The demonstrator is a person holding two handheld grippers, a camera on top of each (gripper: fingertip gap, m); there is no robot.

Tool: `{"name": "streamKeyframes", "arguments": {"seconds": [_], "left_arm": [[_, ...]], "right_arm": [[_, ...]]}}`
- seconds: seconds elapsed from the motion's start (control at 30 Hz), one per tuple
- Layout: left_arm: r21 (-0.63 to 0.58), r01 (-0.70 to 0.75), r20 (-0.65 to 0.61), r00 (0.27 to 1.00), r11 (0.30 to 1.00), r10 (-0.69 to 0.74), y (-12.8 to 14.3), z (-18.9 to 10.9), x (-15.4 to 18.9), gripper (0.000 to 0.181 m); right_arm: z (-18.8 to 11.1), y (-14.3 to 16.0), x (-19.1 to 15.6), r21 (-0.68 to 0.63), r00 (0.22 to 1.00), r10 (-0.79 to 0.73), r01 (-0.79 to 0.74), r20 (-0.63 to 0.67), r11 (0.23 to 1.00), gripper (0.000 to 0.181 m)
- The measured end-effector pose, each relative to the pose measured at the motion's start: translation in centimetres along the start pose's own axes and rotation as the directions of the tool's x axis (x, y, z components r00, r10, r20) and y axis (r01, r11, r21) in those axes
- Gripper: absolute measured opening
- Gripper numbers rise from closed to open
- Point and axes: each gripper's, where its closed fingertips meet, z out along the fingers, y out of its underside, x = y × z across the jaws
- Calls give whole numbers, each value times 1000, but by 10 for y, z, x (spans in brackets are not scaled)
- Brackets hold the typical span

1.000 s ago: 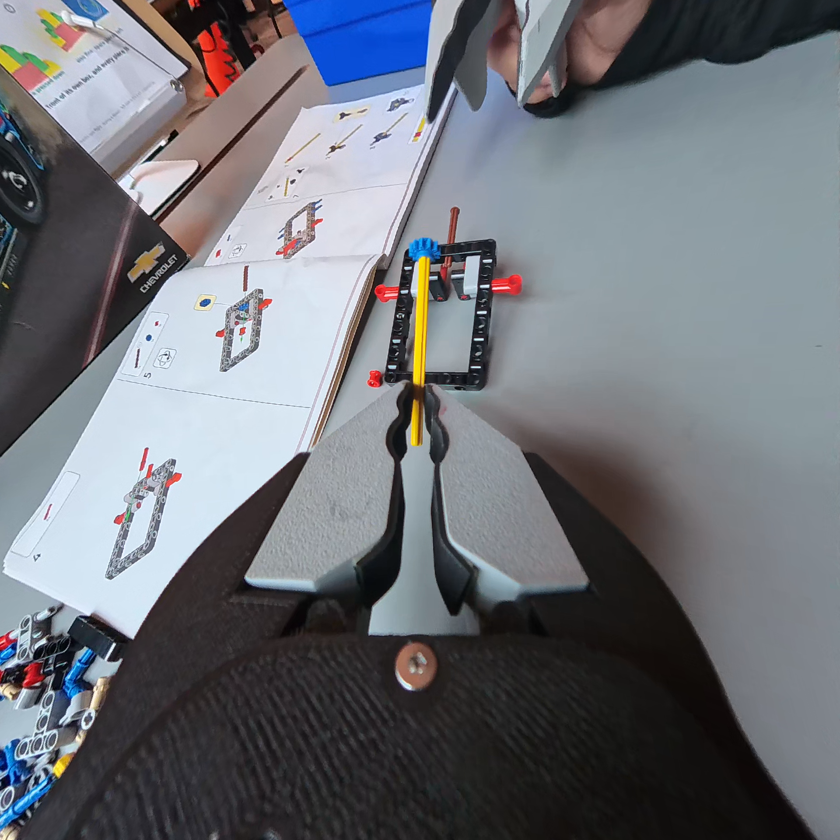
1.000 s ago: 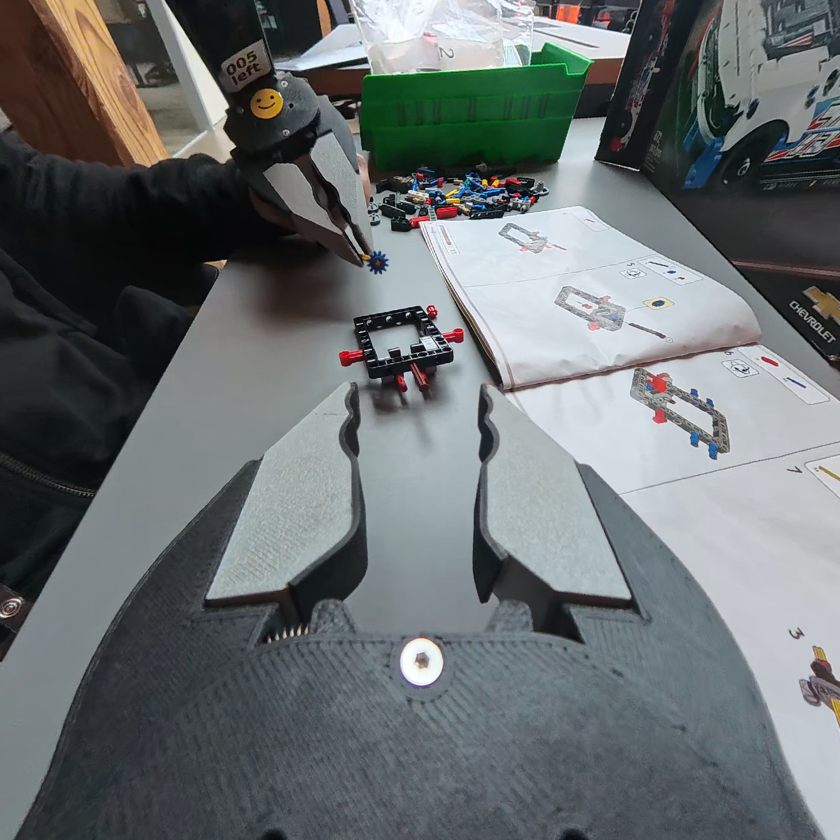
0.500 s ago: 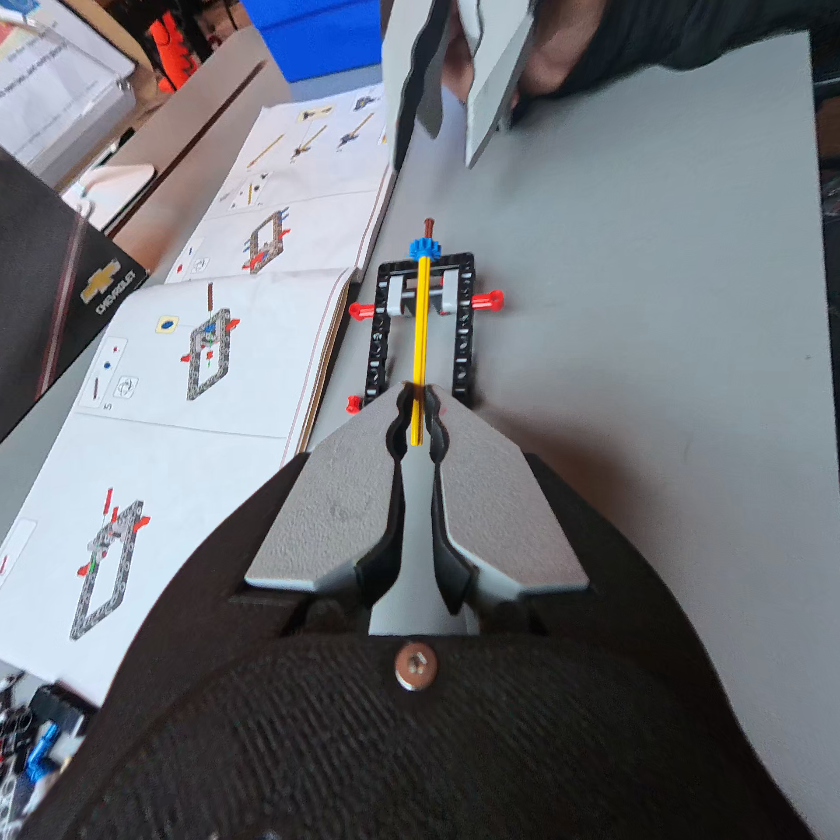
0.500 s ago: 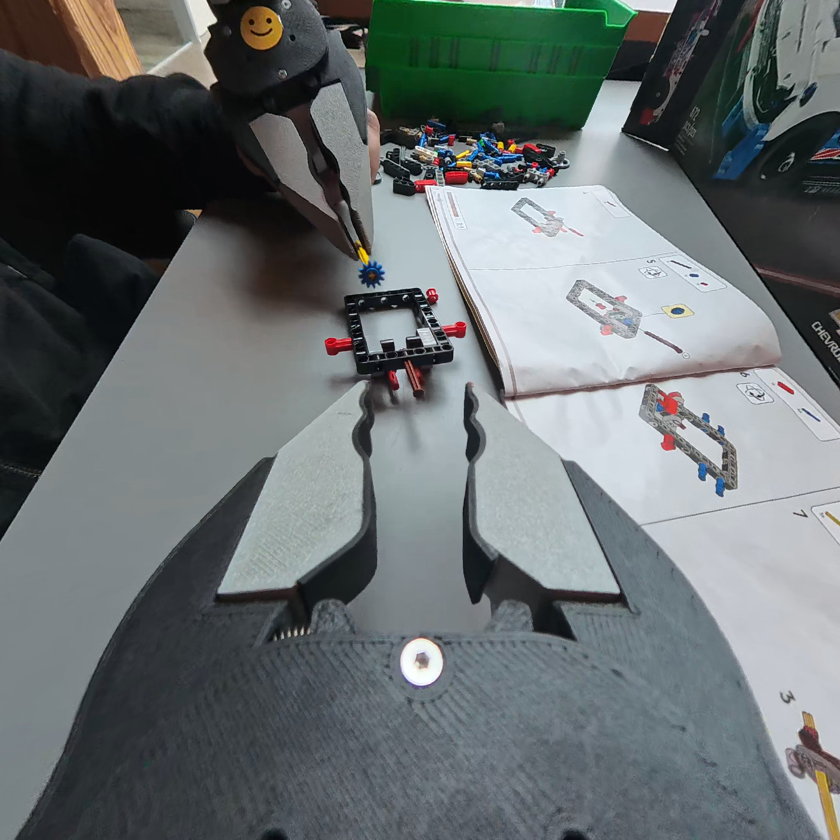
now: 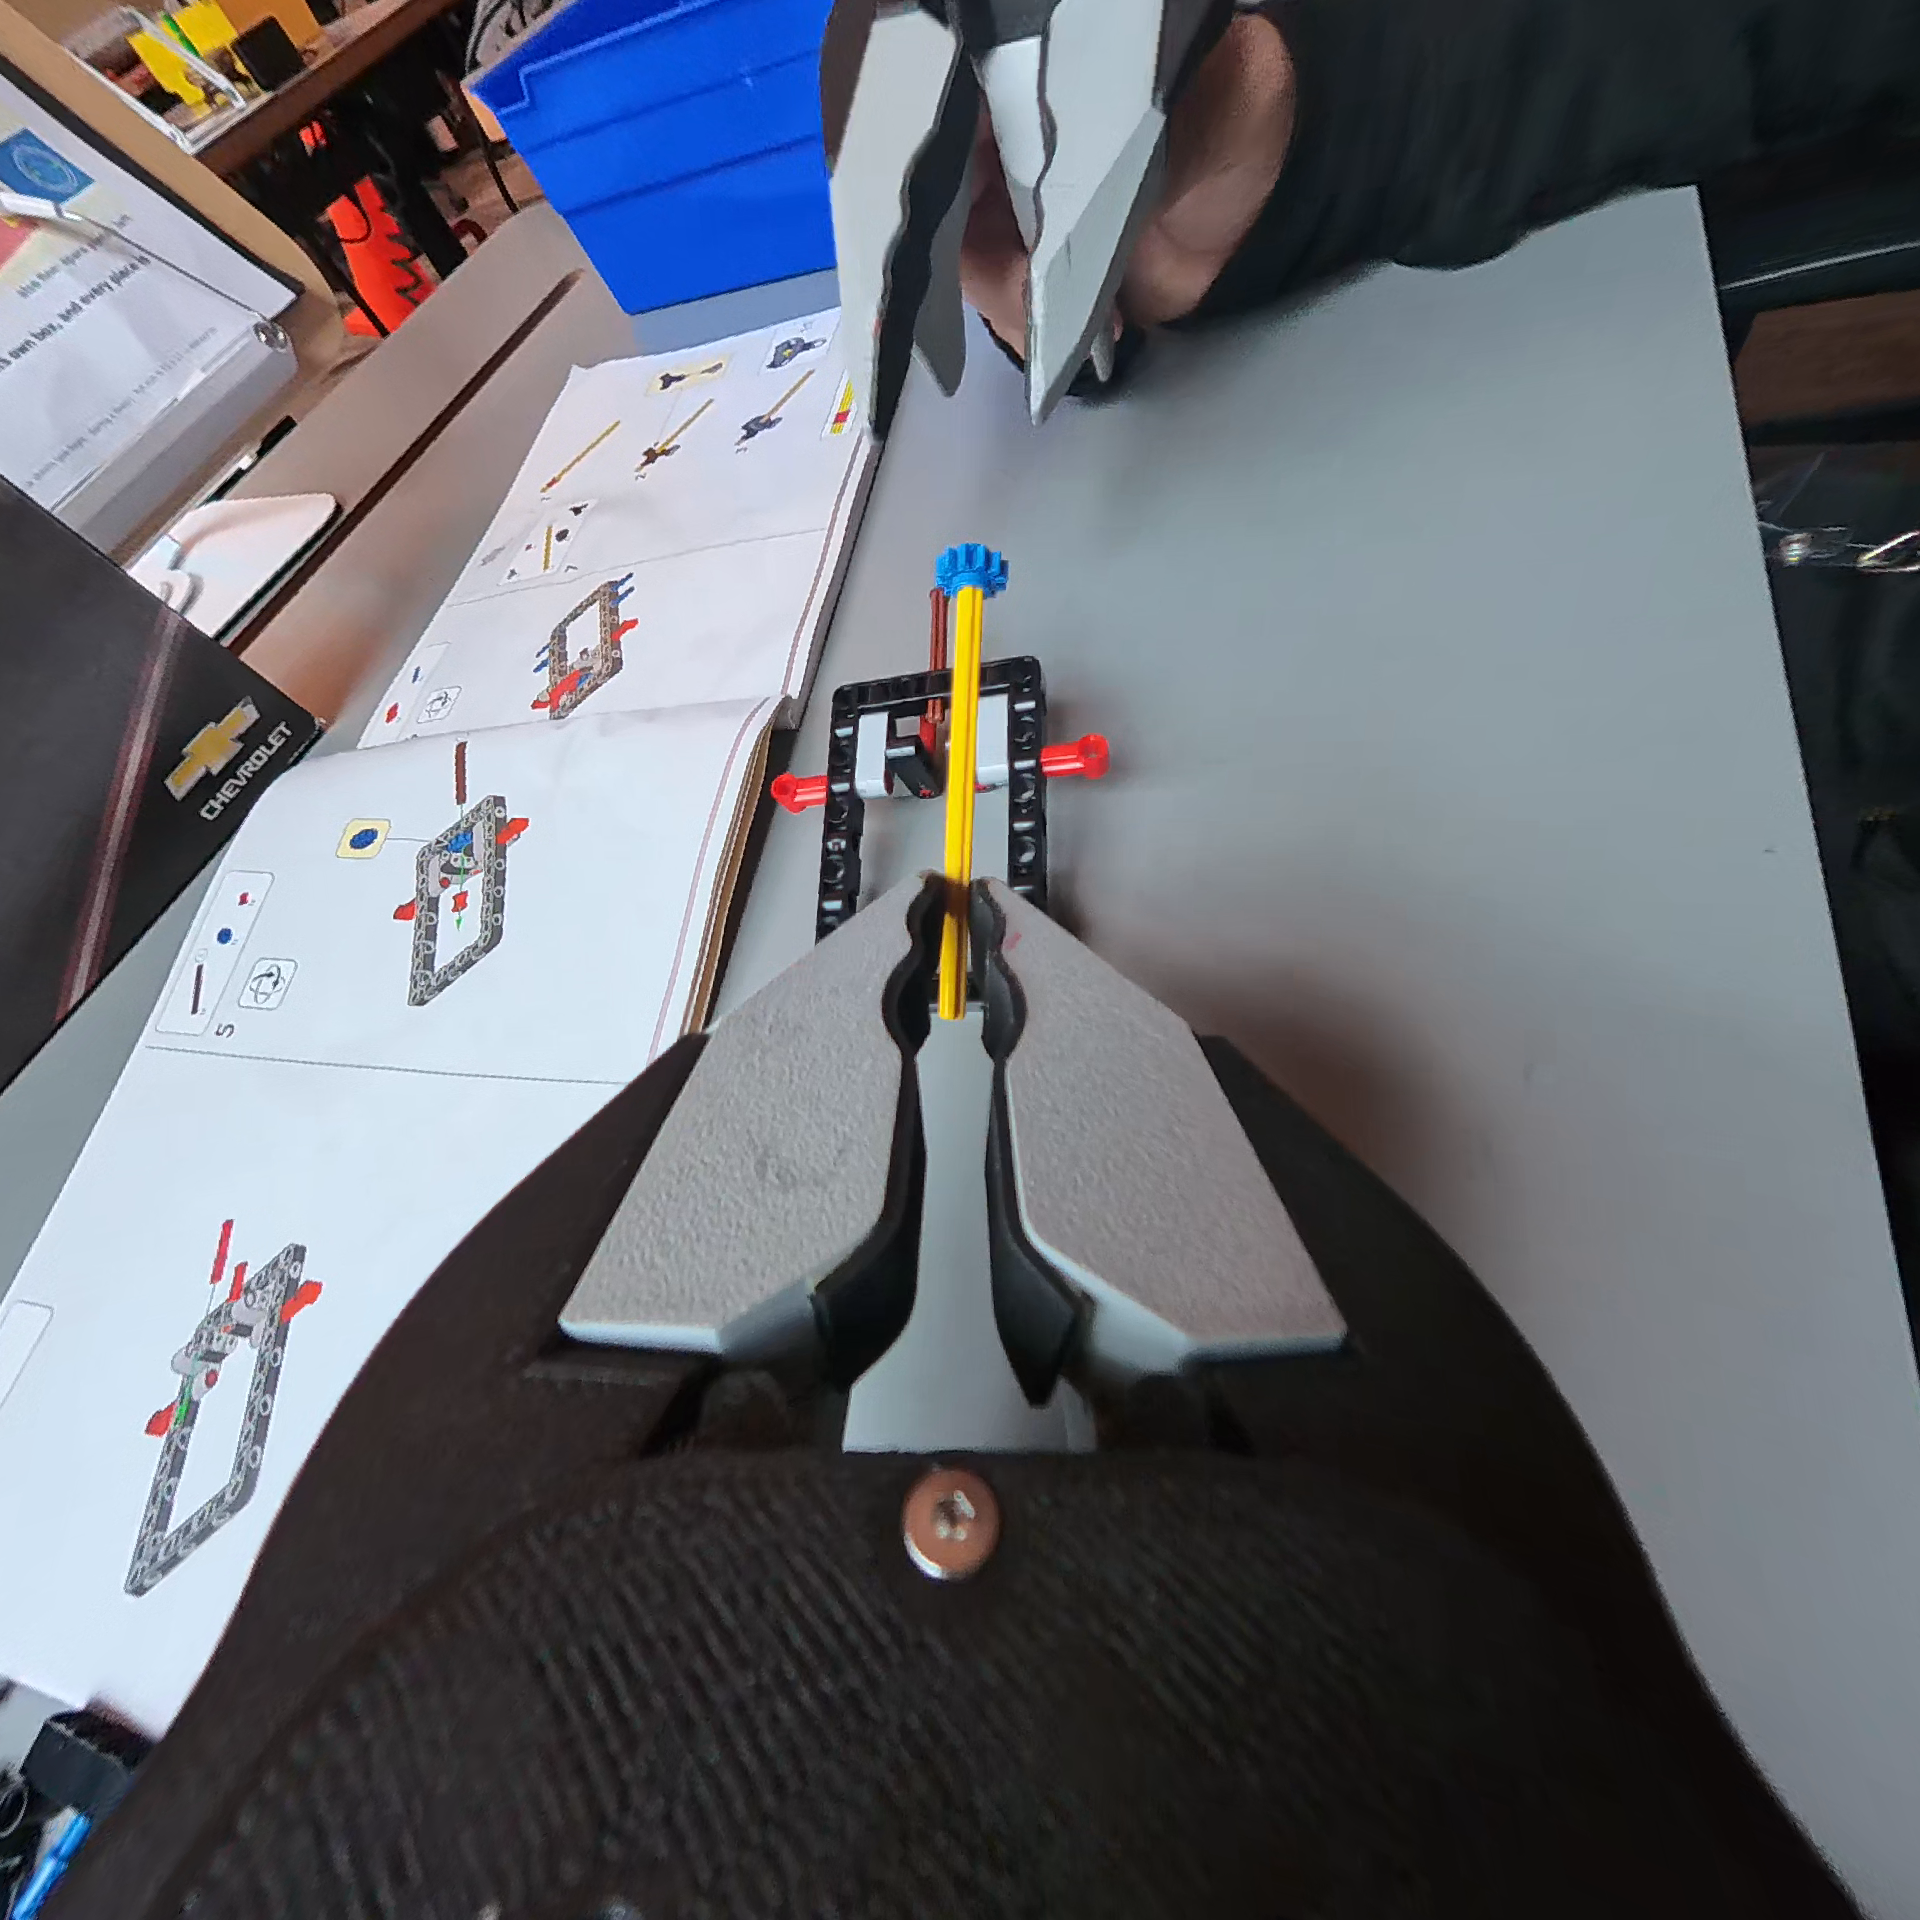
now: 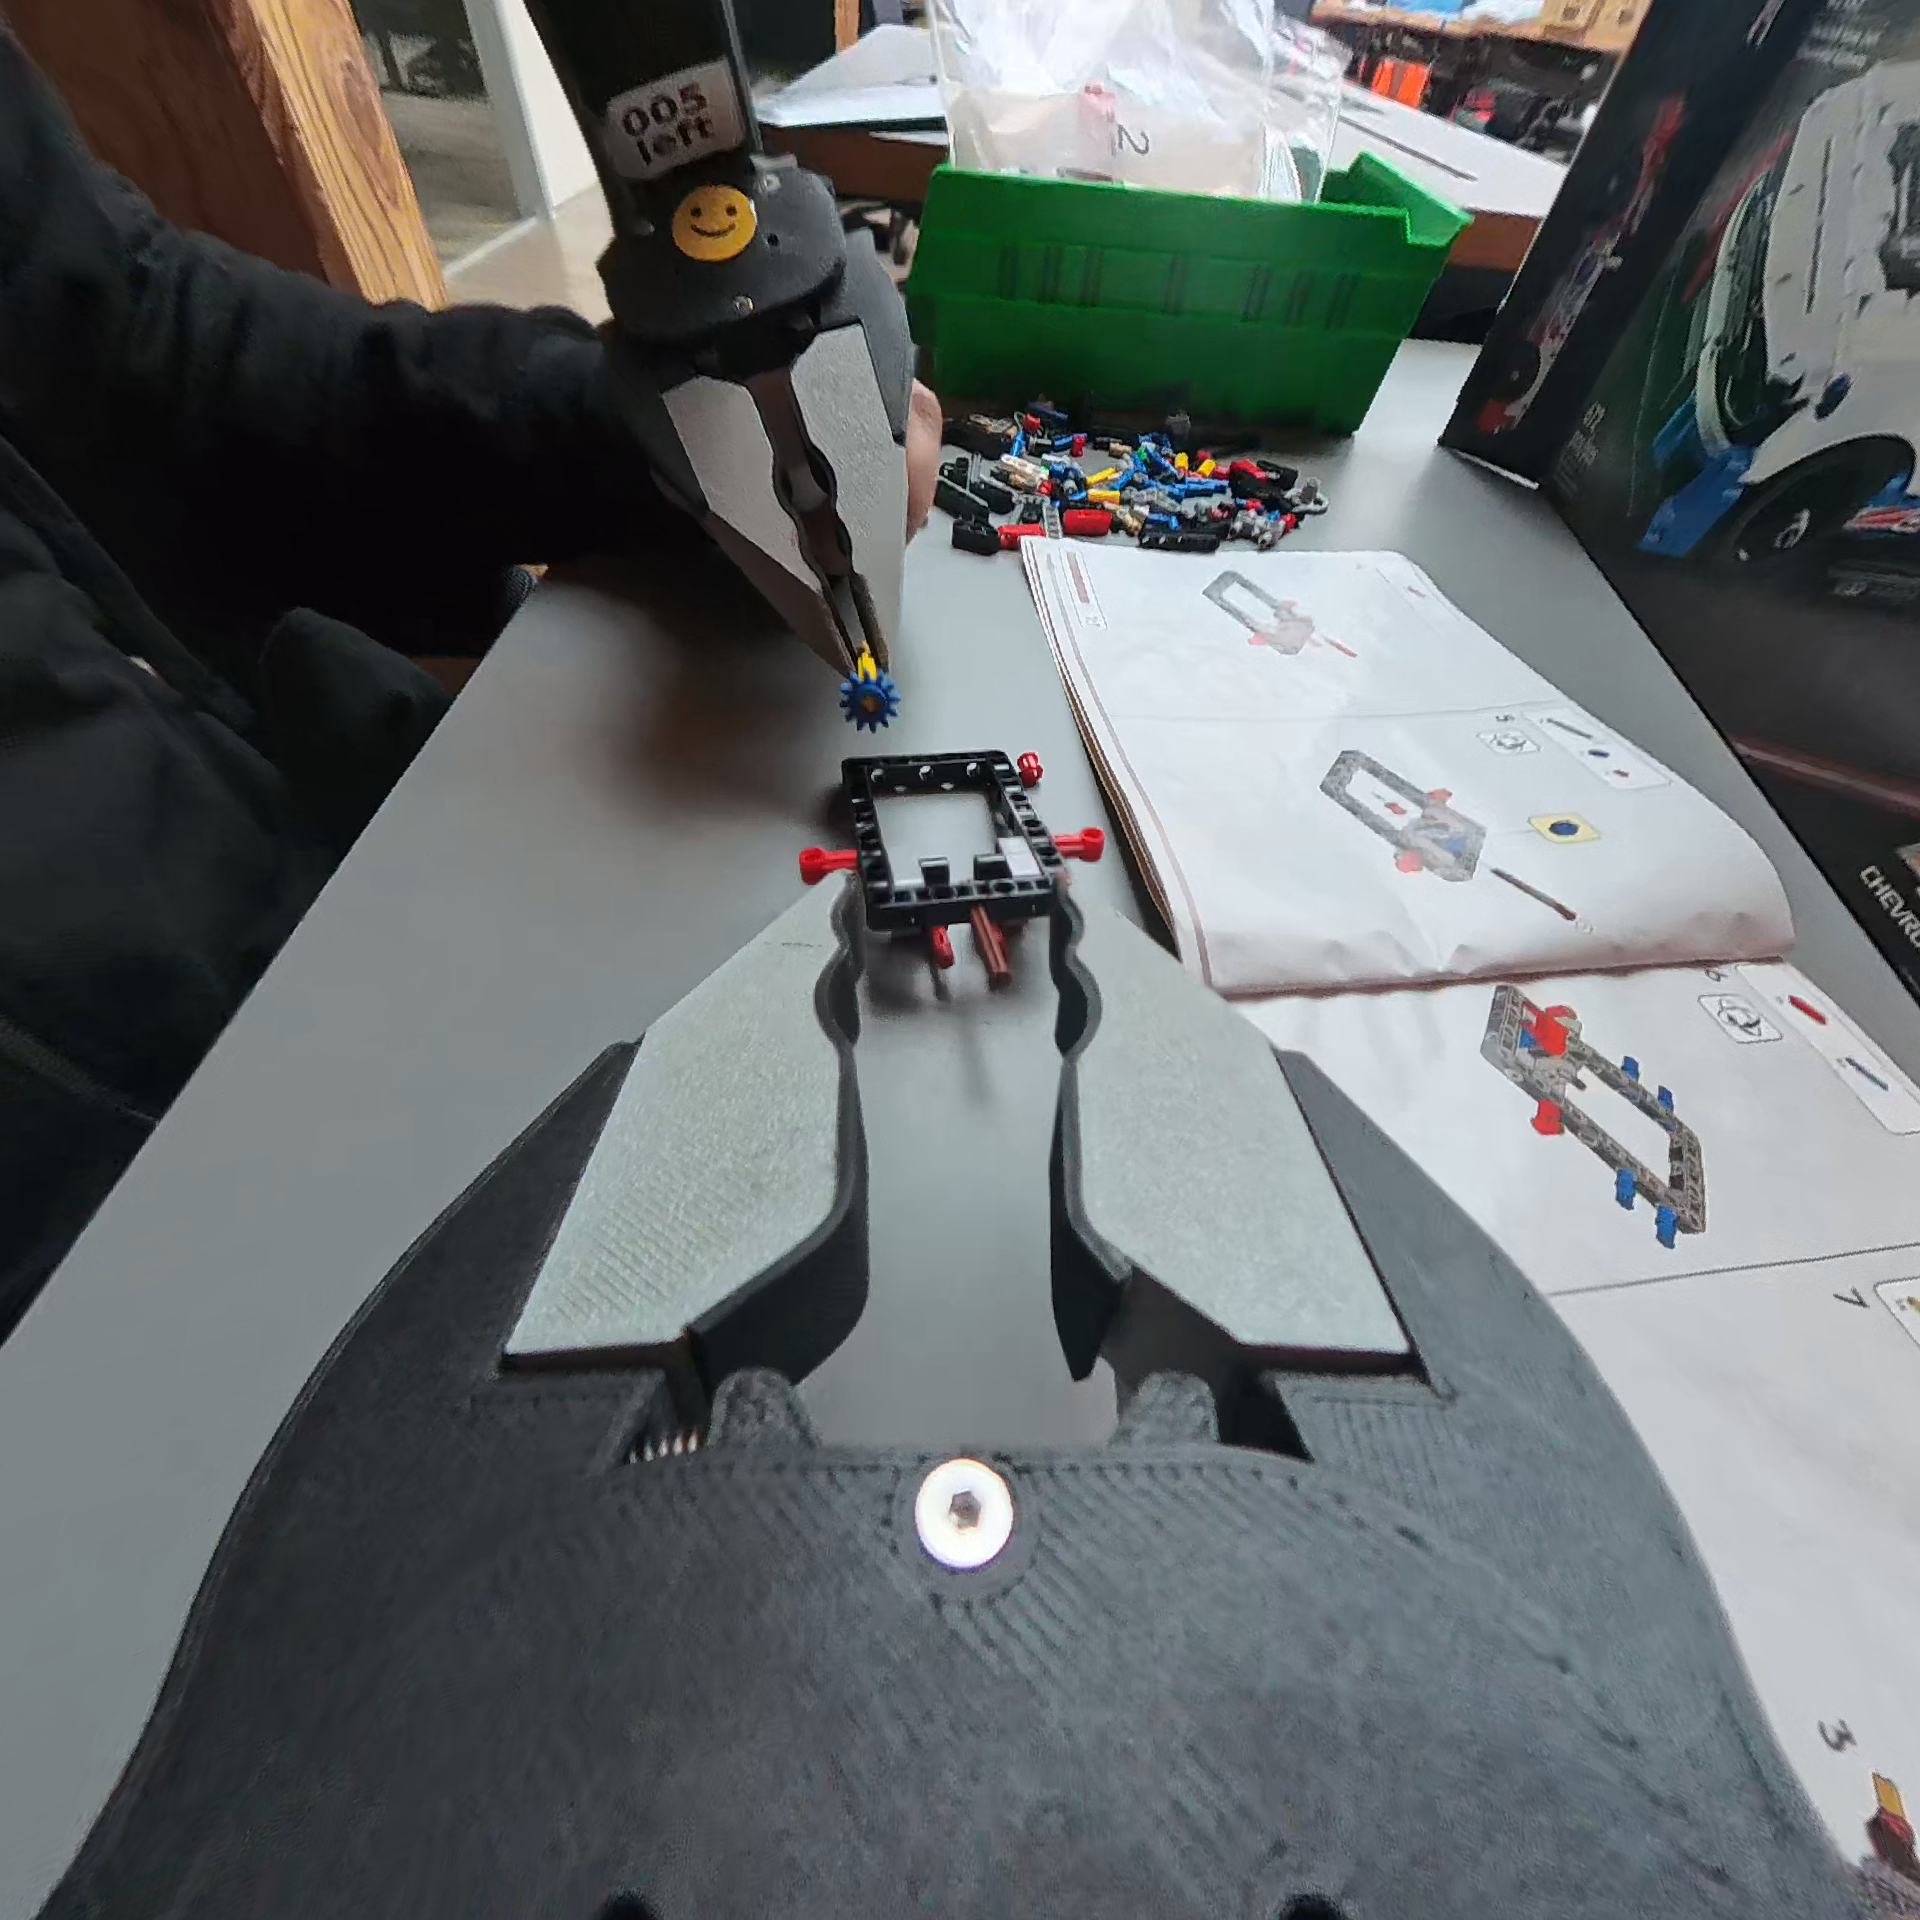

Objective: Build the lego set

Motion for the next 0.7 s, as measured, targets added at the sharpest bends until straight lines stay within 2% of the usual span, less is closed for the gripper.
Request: {"name": "streamKeyframes", "arguments": {"seconds": [0.1, 0.3, 0.53, 0.7], "left_arm": [[13, -29, 7, 1000, 1000, 29, -3, 1, 2, 3], [64, -51, -3, 999, 997, 51, -10, -2, 7, 3], [220, 37, -59, 998, 975, -25, -35, -11, 14, 3], [268, 102, -84, 993, 958, -82, -45, -11, 14, 2]], "right_arm": [[9, -17, -12, 22, 999, -43, 43, -18, 999, 33], [33, -28, -29, -24, 991, -112, 110, -72, 994, 34], [40, -44, -41, 35, 990, -123, 125, -66, 991, 35], [34, -53, -30, 34, 967, -158, 168, -200, 985, 34]]}}
